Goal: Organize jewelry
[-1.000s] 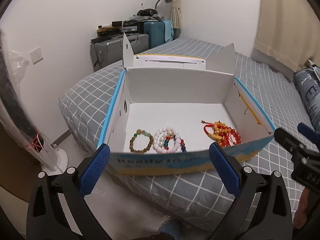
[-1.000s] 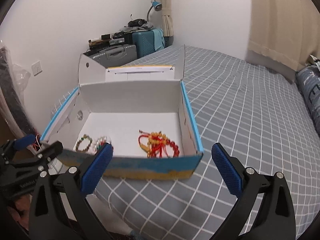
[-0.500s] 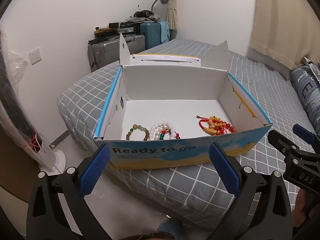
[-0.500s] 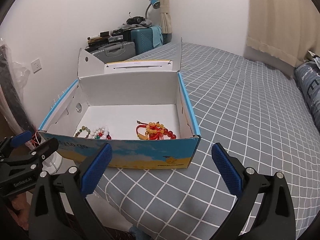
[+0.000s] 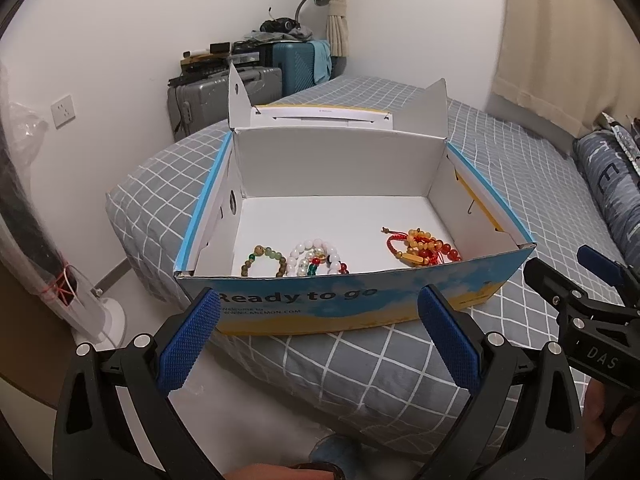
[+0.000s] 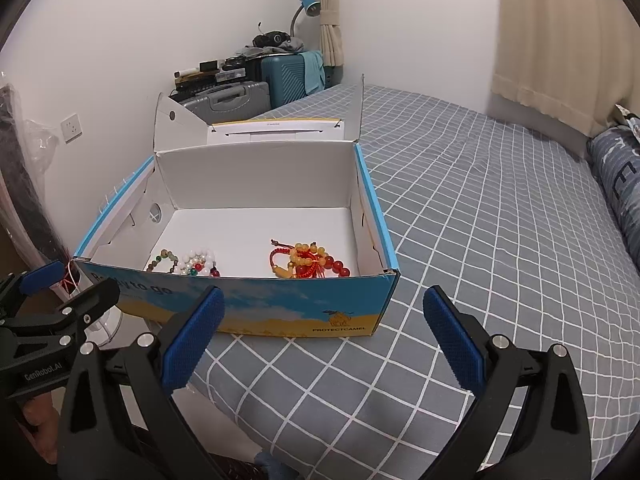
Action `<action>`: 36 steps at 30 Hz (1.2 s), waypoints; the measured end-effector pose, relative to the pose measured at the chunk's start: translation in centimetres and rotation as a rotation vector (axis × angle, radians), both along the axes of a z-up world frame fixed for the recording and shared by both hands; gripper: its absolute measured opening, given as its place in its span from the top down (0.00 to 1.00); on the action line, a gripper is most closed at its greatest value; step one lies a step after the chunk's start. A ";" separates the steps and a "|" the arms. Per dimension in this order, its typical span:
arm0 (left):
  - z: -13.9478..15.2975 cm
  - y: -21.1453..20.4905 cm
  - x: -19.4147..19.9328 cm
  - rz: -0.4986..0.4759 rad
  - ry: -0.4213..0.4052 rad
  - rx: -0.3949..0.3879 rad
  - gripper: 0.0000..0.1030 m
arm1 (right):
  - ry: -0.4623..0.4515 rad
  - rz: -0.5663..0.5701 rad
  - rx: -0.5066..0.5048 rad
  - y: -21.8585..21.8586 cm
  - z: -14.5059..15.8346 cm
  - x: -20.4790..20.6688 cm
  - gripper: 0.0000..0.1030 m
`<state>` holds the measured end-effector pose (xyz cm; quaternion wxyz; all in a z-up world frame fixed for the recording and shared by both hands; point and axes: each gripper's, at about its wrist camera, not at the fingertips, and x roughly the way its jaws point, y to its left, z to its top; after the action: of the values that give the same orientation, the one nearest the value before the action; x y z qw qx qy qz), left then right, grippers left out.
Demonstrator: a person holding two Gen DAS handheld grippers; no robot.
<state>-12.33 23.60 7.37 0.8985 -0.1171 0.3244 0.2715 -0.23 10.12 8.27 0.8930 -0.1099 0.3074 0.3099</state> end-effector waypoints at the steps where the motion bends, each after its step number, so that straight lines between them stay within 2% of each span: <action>1: 0.0 0.0 0.0 -0.001 0.000 0.001 0.06 | 0.001 0.000 -0.001 0.0 0.0 0.0 0.07; 36: -0.2 -0.5 0.2 0.003 -0.012 0.004 0.06 | 0.014 -0.003 -0.035 0.4 -0.8 0.6 0.07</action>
<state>-12.15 23.06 7.14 0.9003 -0.1173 0.3183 0.2727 0.40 10.48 7.47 0.8893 -0.1229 0.3191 0.3038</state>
